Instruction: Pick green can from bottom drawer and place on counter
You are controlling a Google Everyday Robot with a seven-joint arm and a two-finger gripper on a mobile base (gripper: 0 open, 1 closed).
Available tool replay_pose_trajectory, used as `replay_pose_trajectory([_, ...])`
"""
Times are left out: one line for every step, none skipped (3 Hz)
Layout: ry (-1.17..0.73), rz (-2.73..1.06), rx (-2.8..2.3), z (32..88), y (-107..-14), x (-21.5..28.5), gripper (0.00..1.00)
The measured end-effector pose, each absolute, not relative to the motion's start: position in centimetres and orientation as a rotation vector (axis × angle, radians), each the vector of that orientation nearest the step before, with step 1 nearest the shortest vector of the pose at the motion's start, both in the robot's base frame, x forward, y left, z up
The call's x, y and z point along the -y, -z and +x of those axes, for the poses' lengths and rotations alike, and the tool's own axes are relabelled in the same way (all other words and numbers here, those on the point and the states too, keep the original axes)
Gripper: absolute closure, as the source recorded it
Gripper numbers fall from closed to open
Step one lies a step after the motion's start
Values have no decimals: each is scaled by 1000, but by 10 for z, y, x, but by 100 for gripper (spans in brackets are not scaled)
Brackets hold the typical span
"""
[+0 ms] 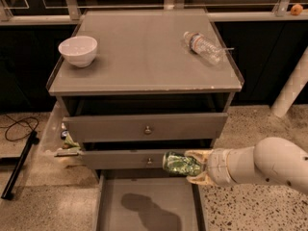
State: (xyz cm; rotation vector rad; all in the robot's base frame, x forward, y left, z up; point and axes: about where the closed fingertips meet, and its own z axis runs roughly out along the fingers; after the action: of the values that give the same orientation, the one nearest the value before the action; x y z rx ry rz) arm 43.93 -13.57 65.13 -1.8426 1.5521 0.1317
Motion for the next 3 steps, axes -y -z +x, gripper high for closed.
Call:
replay_pose_trajectory([-25, -1912, -1449, 428, -711, 112, 100])
replay_pose_trajectory([84, -1947, -1404, 437, -763, 101, 100])
replay_pose_trajectory([200, -1971, -1368, 448, -822, 86, 100])
